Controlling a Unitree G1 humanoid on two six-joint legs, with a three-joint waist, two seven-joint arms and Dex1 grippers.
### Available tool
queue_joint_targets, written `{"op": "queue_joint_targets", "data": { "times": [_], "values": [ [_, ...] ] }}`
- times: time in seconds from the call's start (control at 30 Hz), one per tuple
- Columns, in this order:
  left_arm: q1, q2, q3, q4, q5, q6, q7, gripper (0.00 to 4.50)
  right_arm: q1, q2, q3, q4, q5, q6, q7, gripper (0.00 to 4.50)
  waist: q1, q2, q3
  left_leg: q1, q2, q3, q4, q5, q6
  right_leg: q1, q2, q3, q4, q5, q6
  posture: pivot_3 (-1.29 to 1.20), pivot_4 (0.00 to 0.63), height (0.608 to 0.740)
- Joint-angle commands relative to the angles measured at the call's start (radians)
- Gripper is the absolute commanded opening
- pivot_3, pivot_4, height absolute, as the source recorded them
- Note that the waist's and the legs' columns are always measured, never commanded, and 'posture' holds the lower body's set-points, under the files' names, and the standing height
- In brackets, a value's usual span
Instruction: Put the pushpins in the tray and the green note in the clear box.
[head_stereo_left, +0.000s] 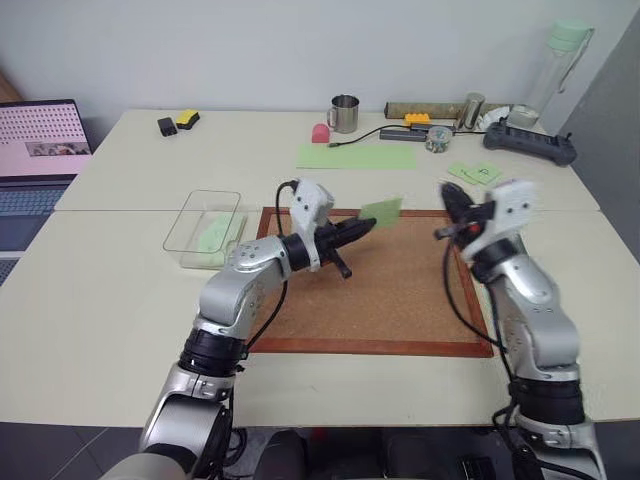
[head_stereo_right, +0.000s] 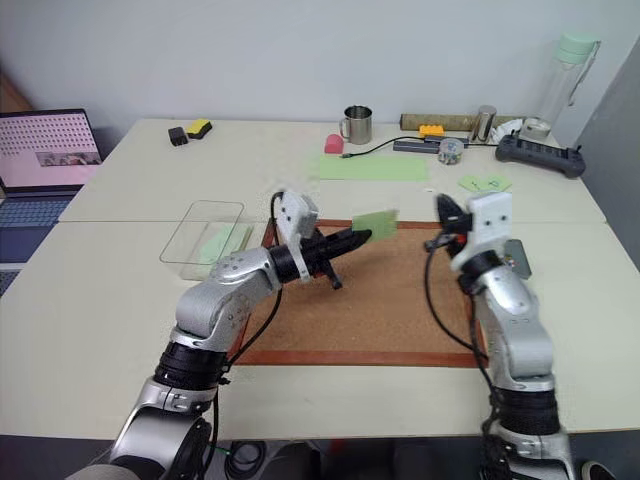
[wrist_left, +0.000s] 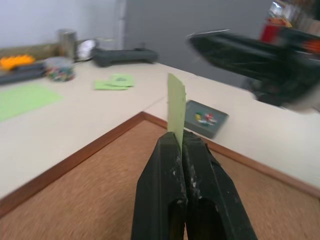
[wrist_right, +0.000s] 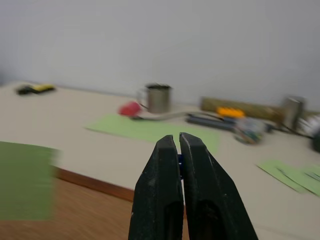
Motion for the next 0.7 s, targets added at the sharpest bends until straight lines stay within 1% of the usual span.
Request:
{"op": "queue_joint_targets", "data": {
  "times": [0.03,0.23,0.43,0.47,0.5,0.53,0.57,0.63,0.7],
  "values": [
    [-0.012,0.013,-0.075,-0.028,0.081,-0.114,-0.069,0.01,0.003,-0.052,-0.062,0.043,0.024,0.073,0.013,0.00,-0.003,0.000,0.000,0.000,0.000,0.000,0.000,-0.002,0.003,0.000,0.000,0.001,0.000,0.000,0.000,0.00,0.150,0.740],
    [-0.047,-0.031,-0.084,0.021,0.104,-0.153,-0.084,0.01,-0.082,-0.099,-0.102,0.261,0.061,0.093,0.067,0.00,-0.014,0.000,0.000,0.002,0.000,0.000,0.000,-0.002,0.004,0.000,0.003,0.005,0.001,0.000,0.000,0.00,0.150,0.740],
    [-0.028,-0.033,-0.077,0.000,0.104,-0.138,-0.085,0.01,-0.170,-0.132,-0.131,0.468,0.088,0.084,0.115,0.00,-0.011,0.000,0.001,0.002,0.000,0.000,0.000,-0.002,0.004,0.000,0.002,0.005,0.001,0.000,0.000,0.00,0.150,0.740],
    [-0.023,-0.032,-0.074,-0.007,0.102,-0.132,-0.083,0.00,-0.179,-0.135,-0.136,0.493,0.088,0.078,0.119,0.38,-0.009,0.000,0.001,0.002,0.000,0.000,0.000,-0.002,0.004,0.000,0.002,0.004,0.000,0.000,0.000,0.00,0.150,0.740],
    [-0.020,-0.031,-0.072,-0.013,0.100,-0.127,-0.082,0.00,-0.185,-0.136,-0.141,0.510,0.091,0.072,0.123,0.52,-0.008,0.001,0.001,0.002,0.000,0.000,0.000,-0.002,0.004,0.000,0.002,0.004,0.000,0.000,0.000,0.00,0.150,0.740],
    [-0.018,-0.029,-0.070,-0.016,0.100,-0.124,-0.081,0.00,-0.191,-0.137,-0.145,0.524,0.093,0.069,0.126,0.84,-0.007,0.001,0.001,0.002,0.000,0.001,0.000,-0.002,0.004,0.000,0.002,0.005,0.000,0.000,0.000,0.00,0.150,0.740],
    [-0.016,-0.029,-0.065,-0.020,0.098,-0.119,-0.078,0.00,-0.194,-0.139,-0.147,0.533,0.093,0.064,0.129,1.02,-0.007,0.001,0.001,0.002,0.000,0.001,0.000,-0.002,0.004,0.000,0.002,0.005,0.000,0.000,0.000,0.00,0.150,0.740],
    [-0.016,-0.031,-0.057,-0.020,0.094,-0.113,-0.071,0.00,-0.197,-0.142,-0.143,0.546,0.088,0.051,0.134,1.55,-0.007,0.001,0.001,0.002,0.000,0.001,0.000,-0.002,0.004,0.000,0.002,0.004,0.001,0.000,0.000,0.00,0.150,0.740],
    [-0.018,-0.035,-0.055,-0.020,0.094,-0.111,-0.067,0.00,-0.197,-0.147,-0.137,0.551,0.078,0.037,0.135,1.90,-0.007,0.001,0.001,0.002,0.000,0.001,0.000,-0.002,0.004,0.000,0.002,0.005,0.001,0.000,0.000,0.00,0.150,0.740]
  ]
}}
